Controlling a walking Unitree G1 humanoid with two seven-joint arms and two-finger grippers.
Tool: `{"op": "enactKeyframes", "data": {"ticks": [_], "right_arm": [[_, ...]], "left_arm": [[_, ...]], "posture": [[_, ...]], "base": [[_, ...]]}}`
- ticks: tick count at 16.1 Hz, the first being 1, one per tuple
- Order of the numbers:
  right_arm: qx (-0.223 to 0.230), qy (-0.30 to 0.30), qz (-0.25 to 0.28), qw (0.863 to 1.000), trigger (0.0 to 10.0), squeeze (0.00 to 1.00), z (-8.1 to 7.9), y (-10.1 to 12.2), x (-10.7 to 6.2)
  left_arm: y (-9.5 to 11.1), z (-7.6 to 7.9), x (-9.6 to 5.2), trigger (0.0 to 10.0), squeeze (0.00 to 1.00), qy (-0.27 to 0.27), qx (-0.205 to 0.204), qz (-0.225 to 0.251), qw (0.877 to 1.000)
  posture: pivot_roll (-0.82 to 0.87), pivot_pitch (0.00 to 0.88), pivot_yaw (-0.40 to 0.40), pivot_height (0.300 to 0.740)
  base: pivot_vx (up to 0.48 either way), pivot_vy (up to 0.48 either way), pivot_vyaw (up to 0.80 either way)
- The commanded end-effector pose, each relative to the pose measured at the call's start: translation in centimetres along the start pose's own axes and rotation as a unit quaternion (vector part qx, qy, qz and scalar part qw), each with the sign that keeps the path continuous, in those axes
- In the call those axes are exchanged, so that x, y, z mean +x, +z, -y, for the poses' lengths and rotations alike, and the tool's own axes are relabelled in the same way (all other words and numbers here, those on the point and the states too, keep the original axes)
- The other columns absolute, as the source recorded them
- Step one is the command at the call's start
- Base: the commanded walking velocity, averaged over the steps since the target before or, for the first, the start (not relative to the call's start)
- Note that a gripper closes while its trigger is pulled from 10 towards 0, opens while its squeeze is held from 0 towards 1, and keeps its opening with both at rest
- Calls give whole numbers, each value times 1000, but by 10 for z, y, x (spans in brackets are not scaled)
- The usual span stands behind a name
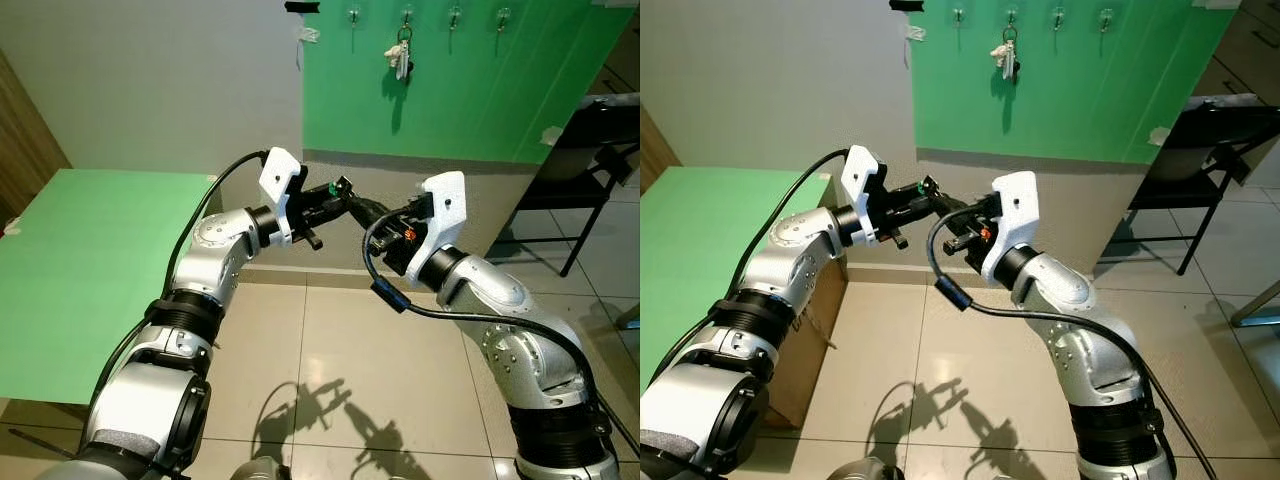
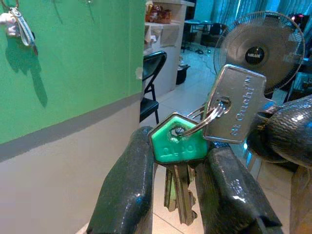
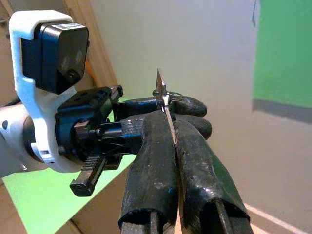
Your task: Hang keys on a hook
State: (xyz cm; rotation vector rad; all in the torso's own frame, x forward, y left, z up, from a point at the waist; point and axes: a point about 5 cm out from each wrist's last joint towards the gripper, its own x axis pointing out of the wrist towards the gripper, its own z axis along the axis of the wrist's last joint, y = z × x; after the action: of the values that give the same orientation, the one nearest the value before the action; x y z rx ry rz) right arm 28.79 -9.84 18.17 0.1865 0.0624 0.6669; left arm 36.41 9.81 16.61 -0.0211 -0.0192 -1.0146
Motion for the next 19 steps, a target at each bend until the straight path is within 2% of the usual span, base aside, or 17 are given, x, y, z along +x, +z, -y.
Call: {"op": "enactKeyframes", "data": {"ticks": [1,2,4,5,7,8,12,15,16,17,18,19], "right_arm": [[-12,-53,-6,998,588,0,15,-2,-5],[-21,-76,-7,997,10000,0,20,-2,-4],[-43,-112,10,993,10000,0,29,3,-5],[-56,-135,32,989,10000,1000,34,9,-6],[-94,-148,48,983,10000,1000,36,17,-7],[-116,-157,60,979,10000,1000,36,22,-7],[-130,-189,78,970,10000,1000,43,27,-8],[-186,-208,85,956,10000,1000,46,32,-8],[-192,-210,84,955,10000,0,46,32,-8],[-193,-211,83,955,10000,0,46,30,-8],[-188,-213,81,956,10000,0,45,26,-9],[-186,-213,80,956,10000,0,45,25,-9]], "left_arm": [[8,-3,-3,0,0,1,9,10,1000],[7,-2,-2,0,0,-2,8,8,1000],[6,-2,-2,0,0,-1,7,6,1000],[6,-2,-2,0,0,0,8,5,1000],[5,-2,-2,0,0,-1,9,1,1000],[0,1,-3,0,0,-15,15,-21,1000],[-7,5,-6,0,0,-26,3,-33,999],[-6,6,-7,0,0,-25,-9,-29,999],[-6,5,-7,0,0,-15,-13,-30,999],[-7,2,-8,0,0,5,-15,-33,999],[-11,-3,-11,0,0,50,-10,-43,998],[-12,-3,-12,0,0,57,-9,-45,997]], "posture": [[-158,0,20,740],[-159,0,20,740],[-160,0,20,740],[-159,0,19,740],[-160,0,19,740],[-160,0,19,740],[-158,0,24,740],[-158,0,29,740],[-158,0,31,740],[-159,0,34,740],[-159,0,37,740],[-159,1,39,740]], "base": [[0,0,0],[0,0,0],[0,0,0],[0,0,0],[0,0,0],[0,0,0],[0,0,0],[0,0,0],[0,0,0],[0,0,0],[0,0,0],[0,0,0]]}}
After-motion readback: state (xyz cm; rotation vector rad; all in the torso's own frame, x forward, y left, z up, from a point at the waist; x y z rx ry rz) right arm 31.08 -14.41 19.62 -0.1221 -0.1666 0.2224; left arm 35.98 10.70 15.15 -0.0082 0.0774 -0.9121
